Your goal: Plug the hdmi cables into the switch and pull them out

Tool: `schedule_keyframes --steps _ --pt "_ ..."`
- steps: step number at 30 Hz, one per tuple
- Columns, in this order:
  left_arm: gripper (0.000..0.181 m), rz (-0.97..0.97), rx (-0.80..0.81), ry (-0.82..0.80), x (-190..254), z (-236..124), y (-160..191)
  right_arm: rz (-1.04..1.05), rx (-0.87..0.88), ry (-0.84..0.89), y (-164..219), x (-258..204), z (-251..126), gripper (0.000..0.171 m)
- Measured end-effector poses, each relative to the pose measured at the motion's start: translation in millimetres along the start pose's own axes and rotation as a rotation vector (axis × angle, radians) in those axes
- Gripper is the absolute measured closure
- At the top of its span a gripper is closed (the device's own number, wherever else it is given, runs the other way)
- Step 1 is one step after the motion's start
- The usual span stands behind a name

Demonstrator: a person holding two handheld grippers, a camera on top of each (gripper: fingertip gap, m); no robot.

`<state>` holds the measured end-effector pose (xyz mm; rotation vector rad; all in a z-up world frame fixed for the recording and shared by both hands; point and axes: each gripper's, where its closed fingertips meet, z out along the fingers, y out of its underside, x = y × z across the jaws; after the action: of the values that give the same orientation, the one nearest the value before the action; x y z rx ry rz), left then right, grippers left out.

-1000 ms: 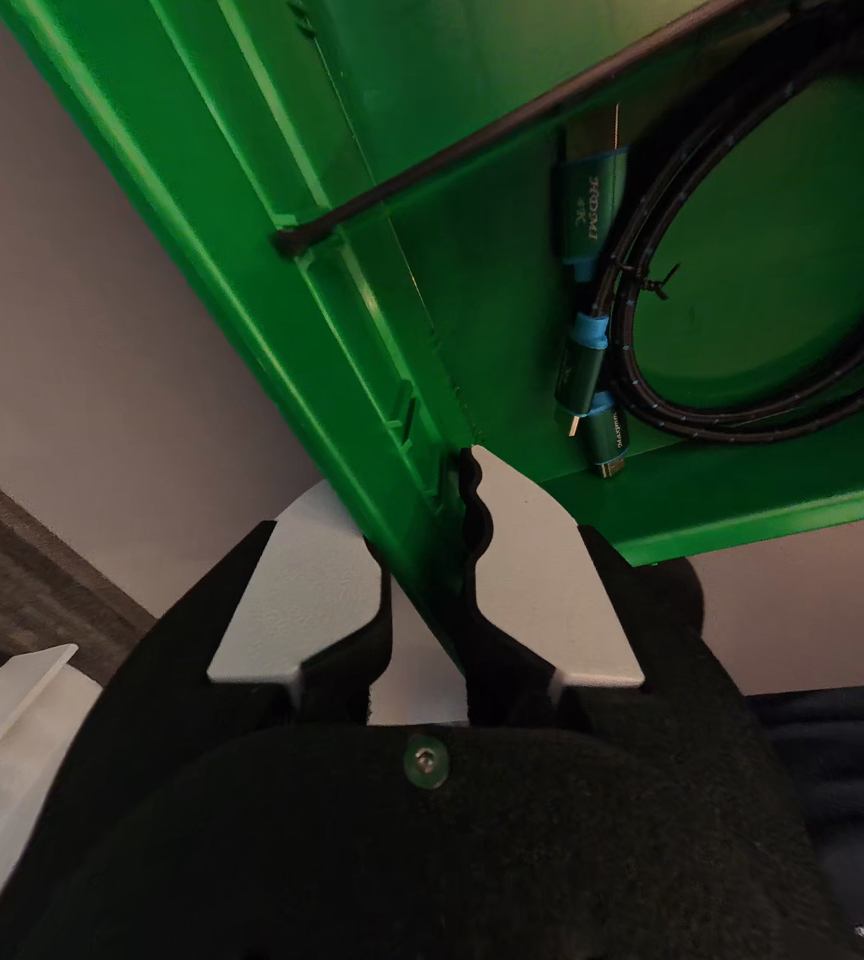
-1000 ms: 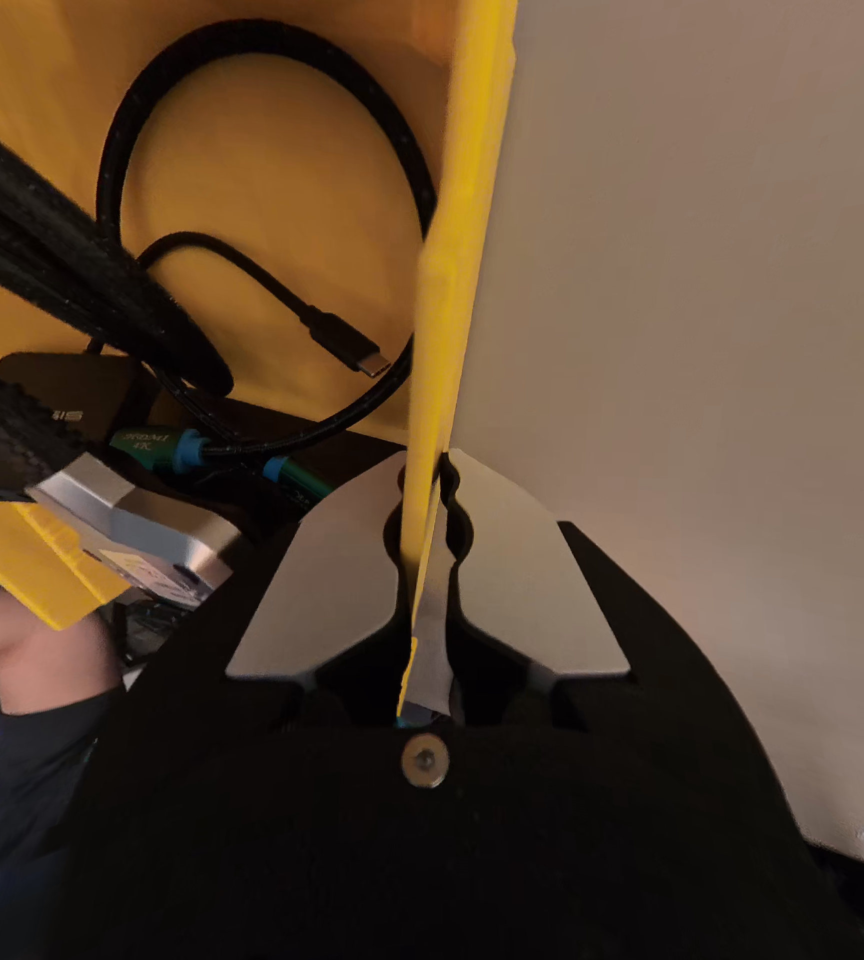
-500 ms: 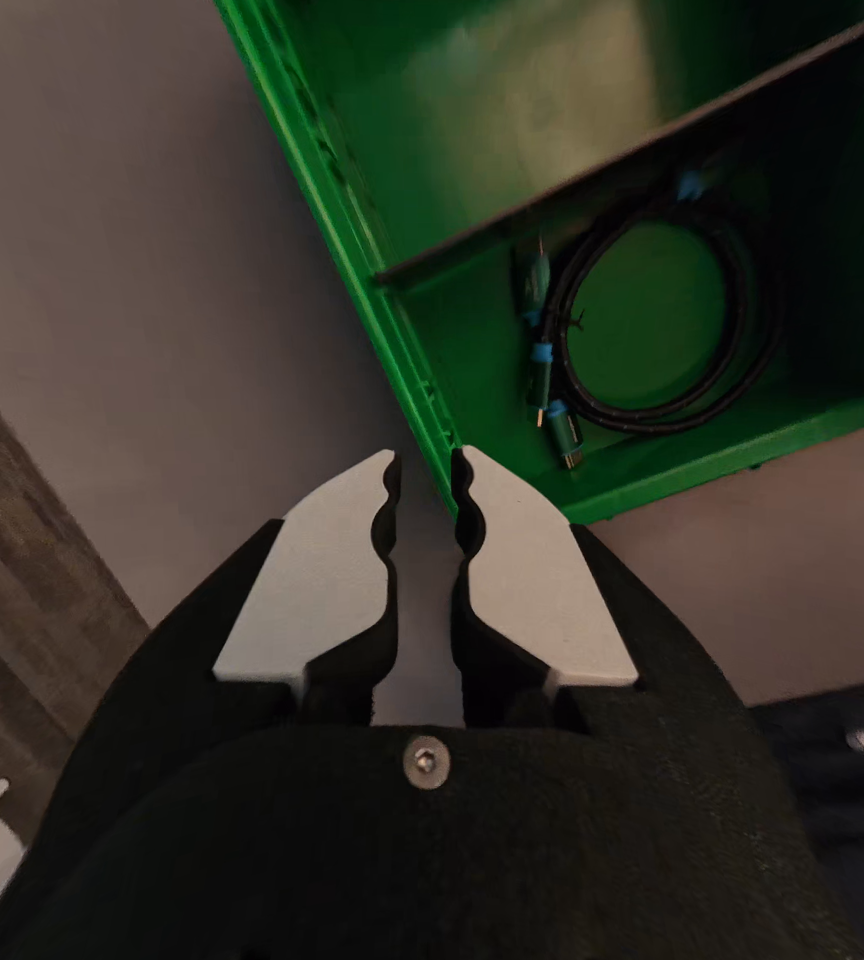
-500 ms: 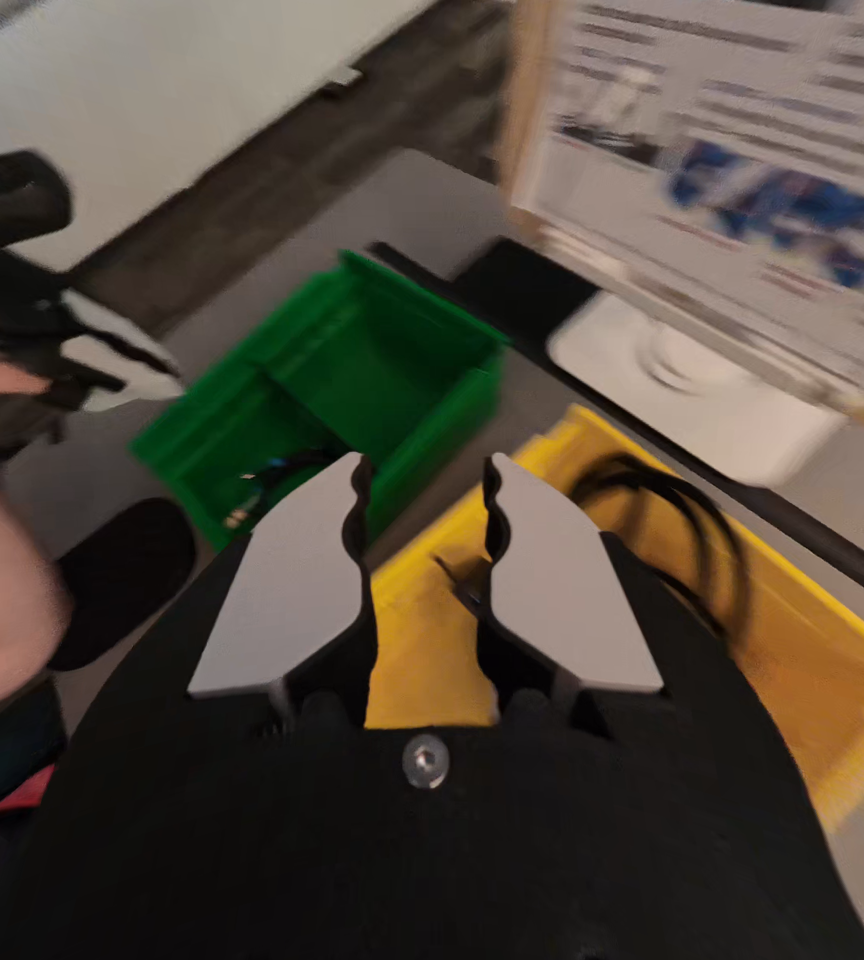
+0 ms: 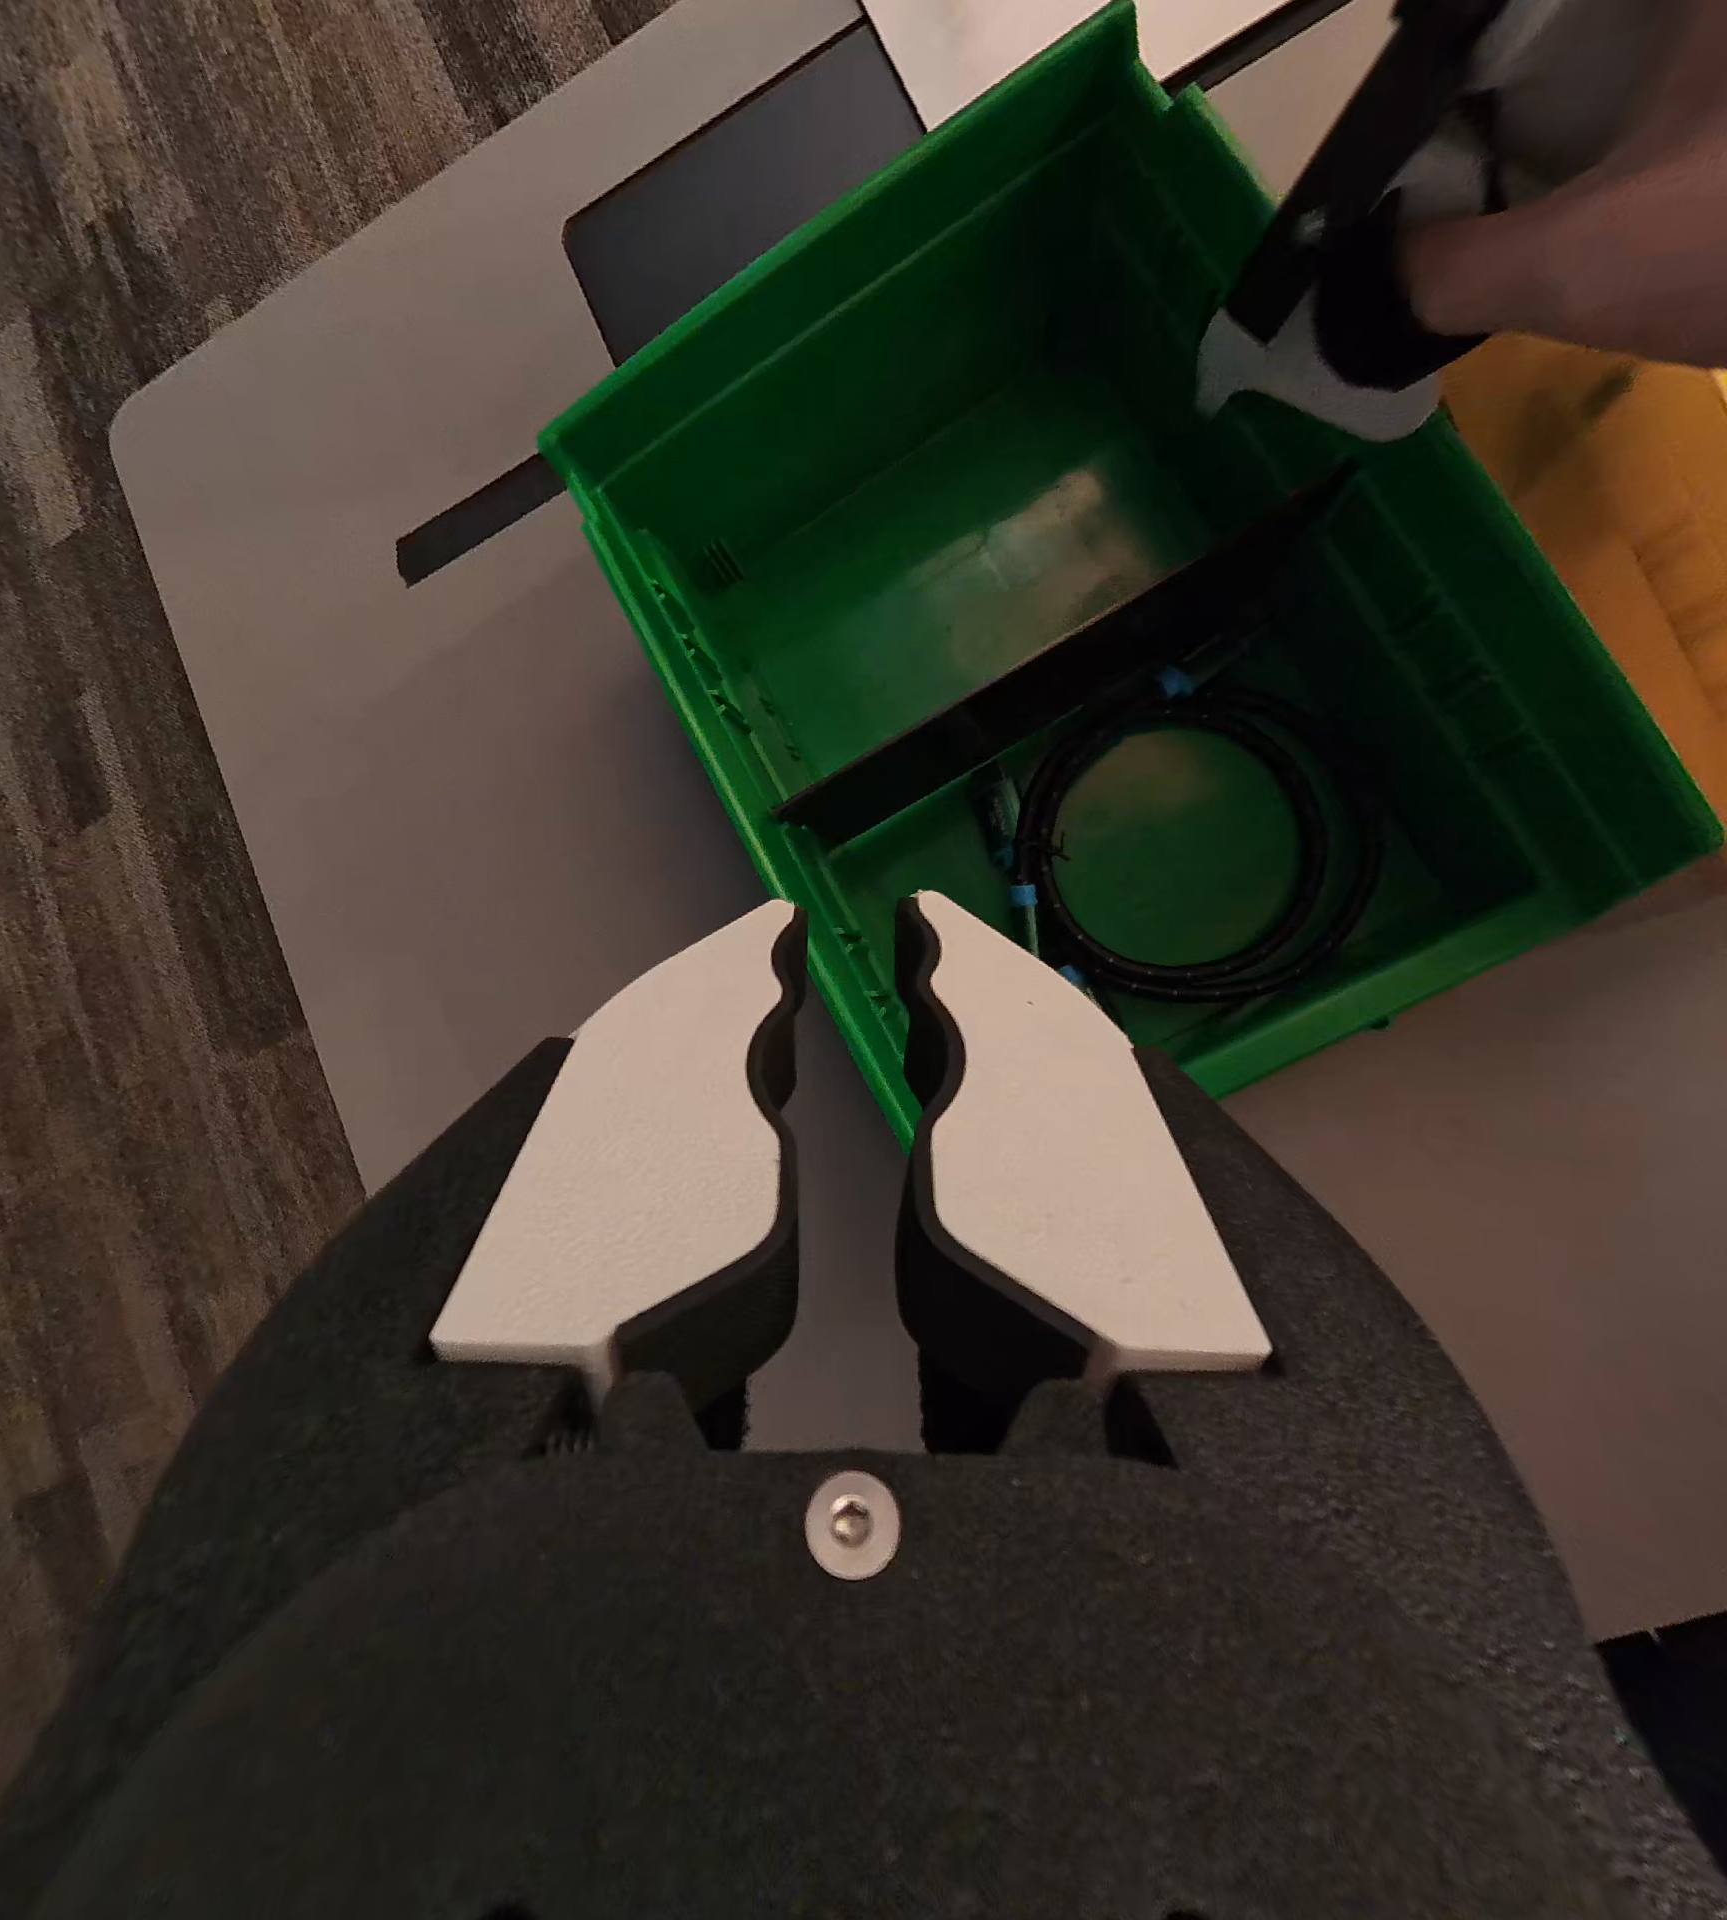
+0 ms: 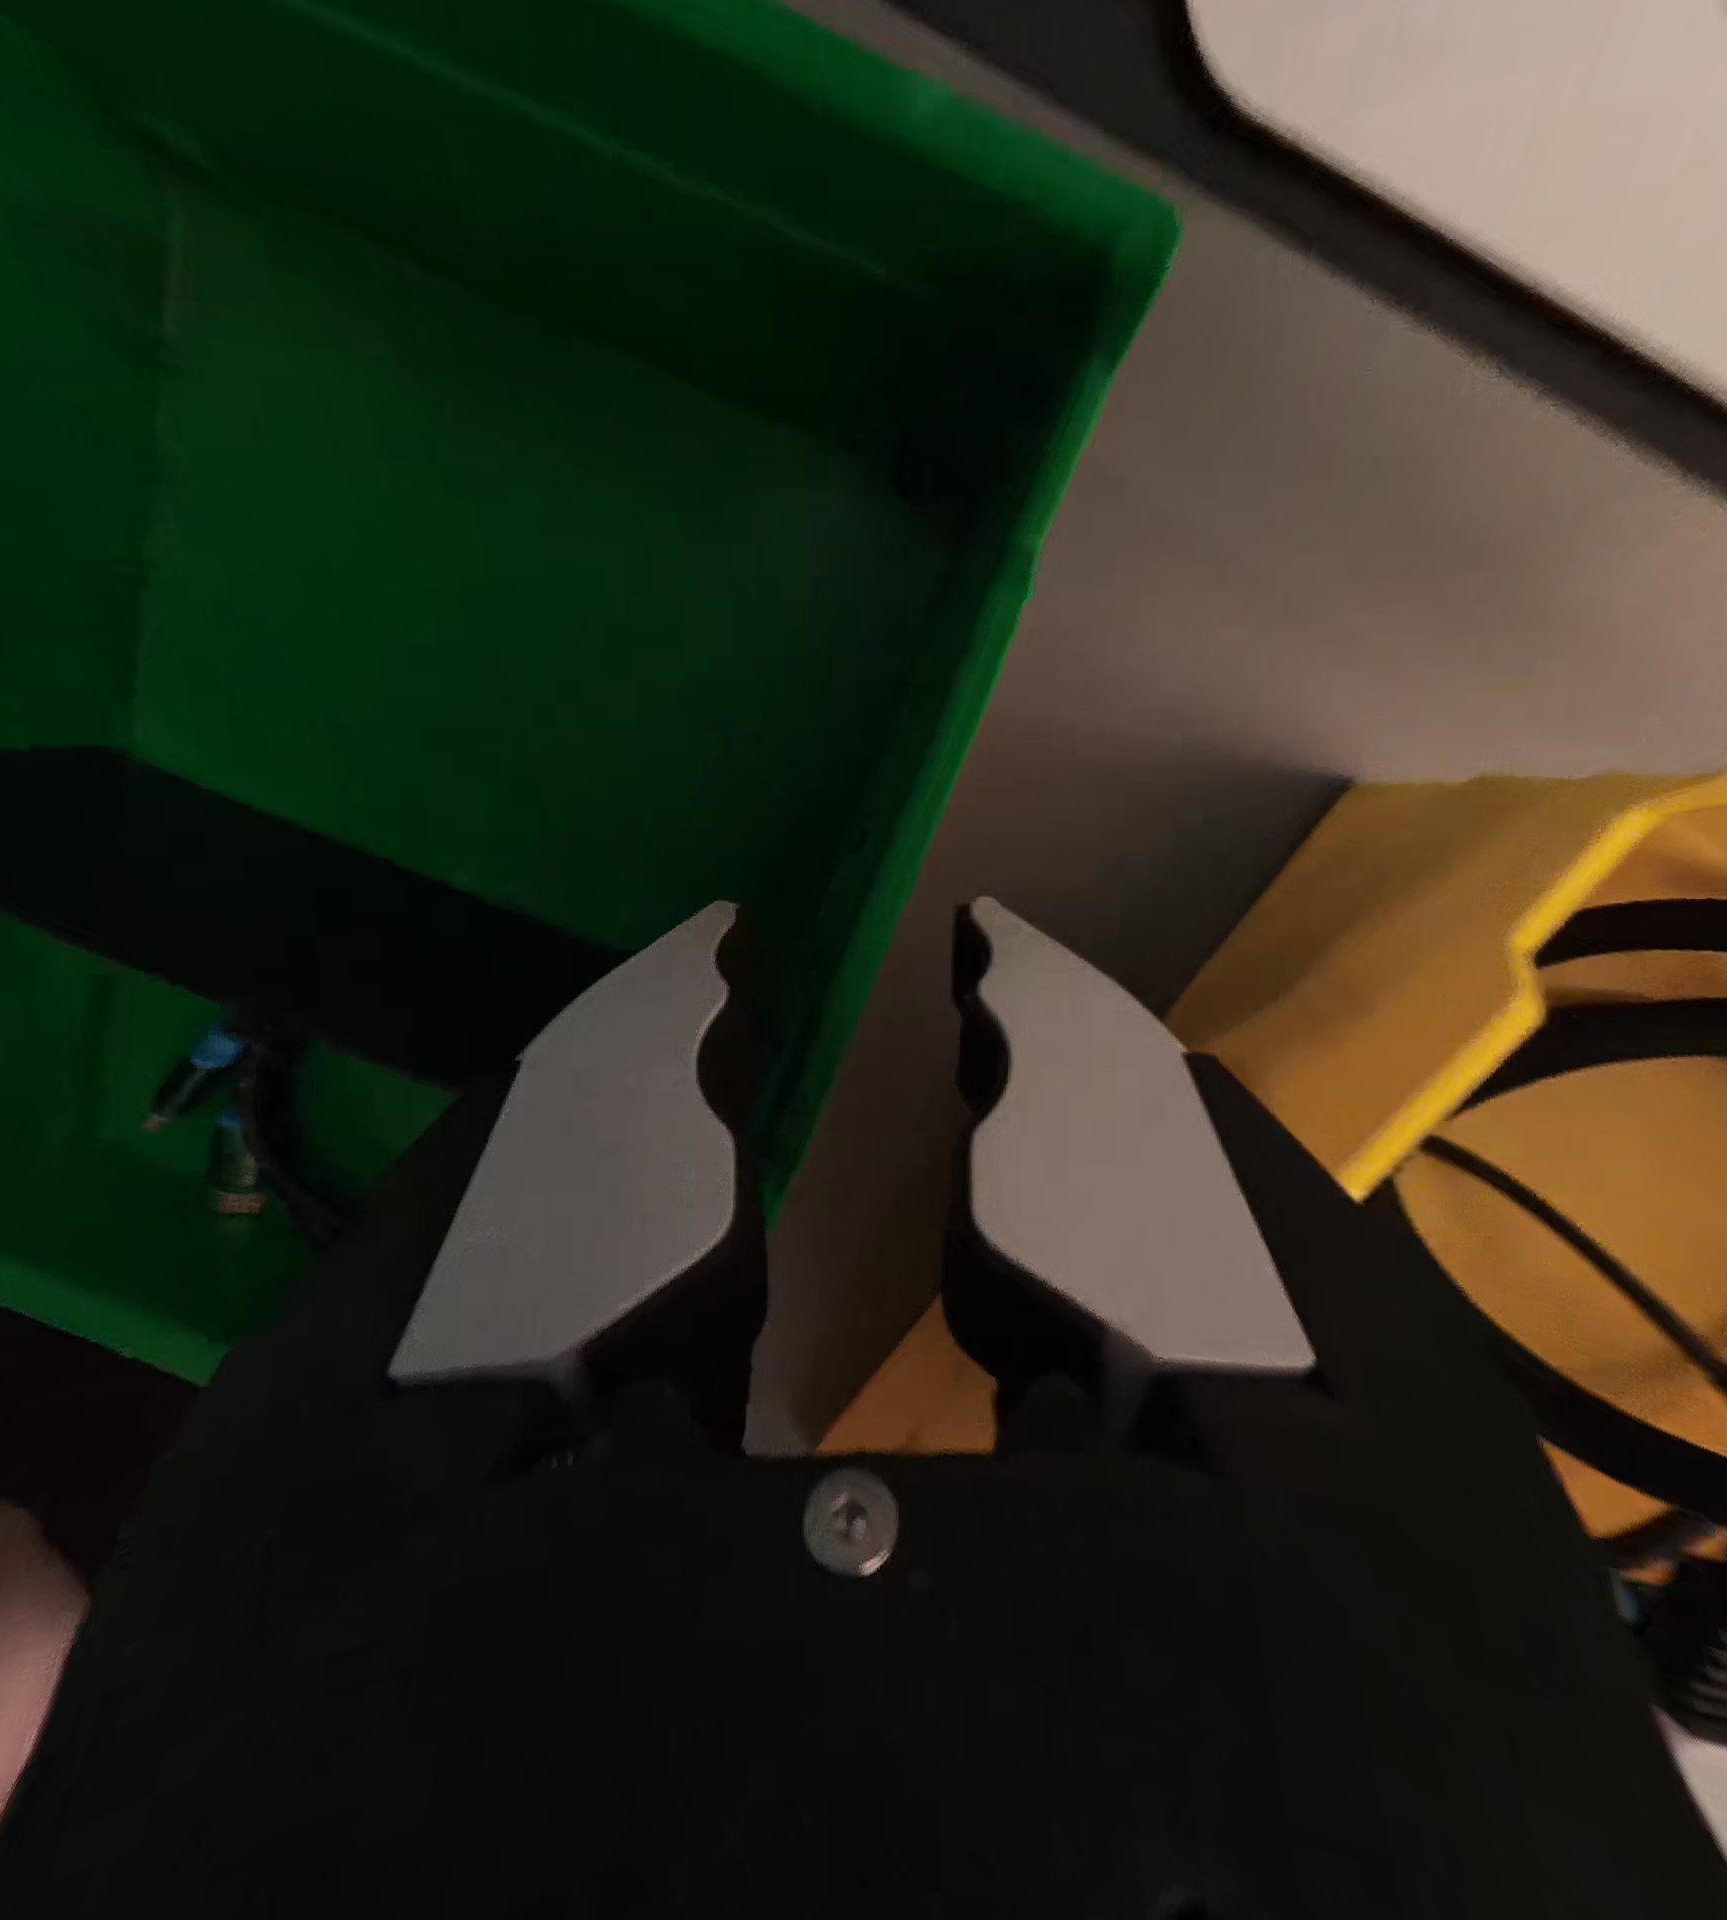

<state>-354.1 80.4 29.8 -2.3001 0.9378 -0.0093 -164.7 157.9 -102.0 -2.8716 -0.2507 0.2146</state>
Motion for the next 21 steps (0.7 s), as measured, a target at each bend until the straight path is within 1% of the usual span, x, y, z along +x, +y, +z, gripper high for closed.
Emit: schedule_keyframes --steps 2,3,4,11,14,17,21 --pt "0.165 0.006 0.003 0.009 2 0 -1 0.055 -0.061 -0.017 5 -2 13 0.144" --pt "0.165 0.011 0.005 0.013 3 0 -2 0.081 -0.089 -0.059 6 -7 17 0.158" --pt "0.165 0.015 0.006 0.015 4 0 -2 0.112 -0.103 -0.054 5 -6 18 0.160" --pt "0.166 0.049 0.016 0.028 12 -2 -5 0.192 -0.191 -0.087 8 -7 21 0.163" --pt "0.166 0.054 0.028 0.024 13 -6 -5 0.261 -0.214 -0.156 8 -12 20 0.163" --pt "0.167 0.020 0.065 0.019 10 -19 -6 0.270 -0.235 -0.179 7 -16 17 0.163" --pt "0.167 -0.025 0.167 0.003 4 -43 -10 0.216 -0.293 -0.130 4 -23 -3 0.163"
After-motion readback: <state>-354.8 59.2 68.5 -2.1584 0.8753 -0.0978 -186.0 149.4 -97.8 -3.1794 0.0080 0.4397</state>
